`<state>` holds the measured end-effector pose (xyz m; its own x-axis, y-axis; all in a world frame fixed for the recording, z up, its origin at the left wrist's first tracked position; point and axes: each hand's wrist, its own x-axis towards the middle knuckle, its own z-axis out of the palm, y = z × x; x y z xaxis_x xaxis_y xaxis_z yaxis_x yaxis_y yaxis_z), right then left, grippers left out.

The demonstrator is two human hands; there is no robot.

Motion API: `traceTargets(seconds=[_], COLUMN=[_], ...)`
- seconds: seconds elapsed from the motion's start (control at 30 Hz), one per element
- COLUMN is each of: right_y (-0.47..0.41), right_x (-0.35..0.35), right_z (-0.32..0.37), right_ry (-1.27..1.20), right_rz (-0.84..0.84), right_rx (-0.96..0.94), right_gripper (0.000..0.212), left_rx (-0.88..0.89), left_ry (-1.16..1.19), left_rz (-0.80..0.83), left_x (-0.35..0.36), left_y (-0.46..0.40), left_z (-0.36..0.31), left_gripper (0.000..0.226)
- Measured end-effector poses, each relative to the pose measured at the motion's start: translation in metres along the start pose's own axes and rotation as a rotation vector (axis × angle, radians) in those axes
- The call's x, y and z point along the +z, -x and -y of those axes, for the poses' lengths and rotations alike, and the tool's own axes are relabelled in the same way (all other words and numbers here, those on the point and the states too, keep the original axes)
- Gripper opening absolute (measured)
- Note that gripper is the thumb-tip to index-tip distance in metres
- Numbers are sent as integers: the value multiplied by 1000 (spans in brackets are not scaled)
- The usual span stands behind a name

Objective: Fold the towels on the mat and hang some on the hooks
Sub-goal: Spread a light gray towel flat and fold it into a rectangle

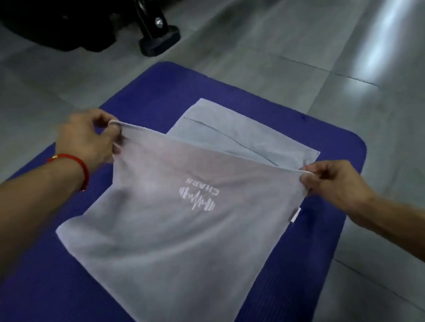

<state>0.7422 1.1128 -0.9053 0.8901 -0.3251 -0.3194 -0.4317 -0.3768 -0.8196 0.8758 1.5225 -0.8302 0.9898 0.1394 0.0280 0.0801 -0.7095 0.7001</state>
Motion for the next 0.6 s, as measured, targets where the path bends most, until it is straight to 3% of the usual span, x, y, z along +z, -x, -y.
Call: traceTargets(seconds=[0.1,0.23,0.43,0.6], right_y=[-35,-79,-108,-108], right_x=[-7,-25,2,15], right_z=[-21,-19,-66,-84], right_ry=[114,228,352,468], right_rz=[-84,-294,-429,-540], right_rx=[30,-88,-141,-248], right_gripper=[16,18,12,22], left_rx=[-9,21,-18,-88], left_ry=[4,-60,-148,-266], left_rz=[-21,-130,-93,-3], left_x=[57,122,180,220], left_y=[-47,-84,-132,-153], left_z=[-31,-79,-100,-86], left_gripper=[15,15,17,18])
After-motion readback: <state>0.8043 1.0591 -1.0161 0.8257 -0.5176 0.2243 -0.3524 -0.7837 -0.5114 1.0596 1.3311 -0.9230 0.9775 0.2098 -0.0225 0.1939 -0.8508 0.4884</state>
